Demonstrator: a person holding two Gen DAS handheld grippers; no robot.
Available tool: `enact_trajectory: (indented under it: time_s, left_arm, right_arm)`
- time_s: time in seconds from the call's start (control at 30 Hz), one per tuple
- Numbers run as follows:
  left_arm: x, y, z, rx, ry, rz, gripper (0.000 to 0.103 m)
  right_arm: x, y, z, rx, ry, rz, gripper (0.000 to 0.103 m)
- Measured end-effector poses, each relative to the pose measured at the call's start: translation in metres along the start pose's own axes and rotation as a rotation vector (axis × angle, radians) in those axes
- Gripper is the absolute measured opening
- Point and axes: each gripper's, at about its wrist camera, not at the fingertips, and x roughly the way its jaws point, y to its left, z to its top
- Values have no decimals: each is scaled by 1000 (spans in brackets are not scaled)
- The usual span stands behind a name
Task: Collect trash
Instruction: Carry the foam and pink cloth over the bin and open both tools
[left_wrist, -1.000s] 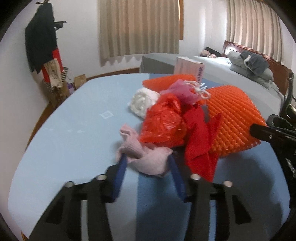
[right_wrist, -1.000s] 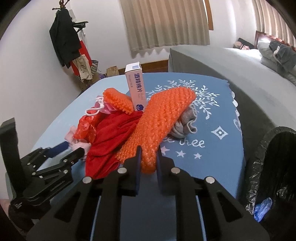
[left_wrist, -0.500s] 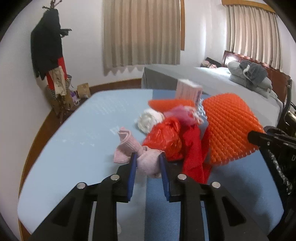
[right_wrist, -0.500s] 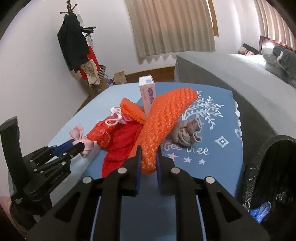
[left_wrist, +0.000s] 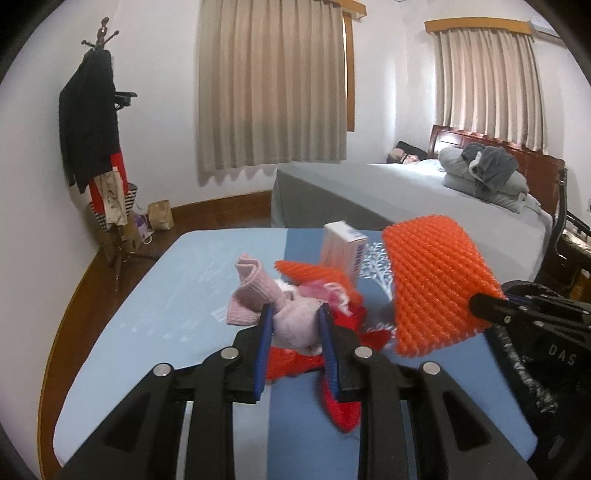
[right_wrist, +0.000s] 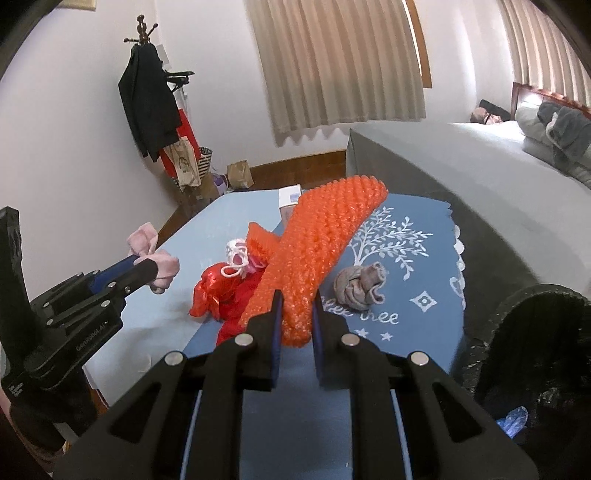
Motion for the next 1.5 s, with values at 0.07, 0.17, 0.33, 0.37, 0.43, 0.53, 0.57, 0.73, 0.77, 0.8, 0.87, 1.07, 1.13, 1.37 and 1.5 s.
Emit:
enact_trajectory:
  time_s: [0.07,0.17,0.33,0.37,0.43,0.53,0.57,0.73,0.77,0.8,0.87,1.07,1.13,1.37,1.5]
  left_arm:
    - [-1,-6,4,6,-4,-11,25]
    - [-3,-16,10,16,-13,-32,25]
    - [-8,-37,22,34,-29,-76,25]
    - [-9,-42,24,39,-32,-85,25]
    - [-11,-53,29,50,-36,-105,25]
    - [-13,-66,36,60,-40,-140,25]
    - [-14,-72,38,66,-44,-152,25]
    - [-20,-96,46,89,-60,-215,25]
    - [-21,-101,46,93,-62,-224,25]
    - [-22,-107,48,100,-64,-239,25]
    - [-25,-118,51,113,-71,-264,25]
    - [-32,-154,56,157,-90,-341,25]
    - [-34,-166,57,173,-95,-368,25]
    - [-37,-206,63,212,-106,-440,25]
    - [-38,-225,61,234,-106,-473,25]
  right_arm:
    - [-7,-1,0,2,-6,-7,14]
    - [-18,-6,0,12,-20,-19,14]
    - [-39,-17,2,21,-50,-49,14]
    - [-44,-21,3,24,-56,-58,14]
    - [-53,-27,3,31,-68,-73,14]
    - [-67,-36,2,39,-84,-104,14]
    - [-73,-40,2,44,-89,-116,14]
    - [-96,-58,-4,69,-107,-173,14]
    - [-102,-62,-6,76,-110,-186,14]
    - [-107,-67,-8,83,-113,-199,14]
    - [-114,-75,-12,94,-116,-224,14]
    - [-136,-97,-23,128,-121,-295,14]
    - [-144,-104,-27,139,-123,-319,14]
    - [-165,-128,-40,171,-123,-387,14]
    - [-174,-140,-48,190,-118,-418,14]
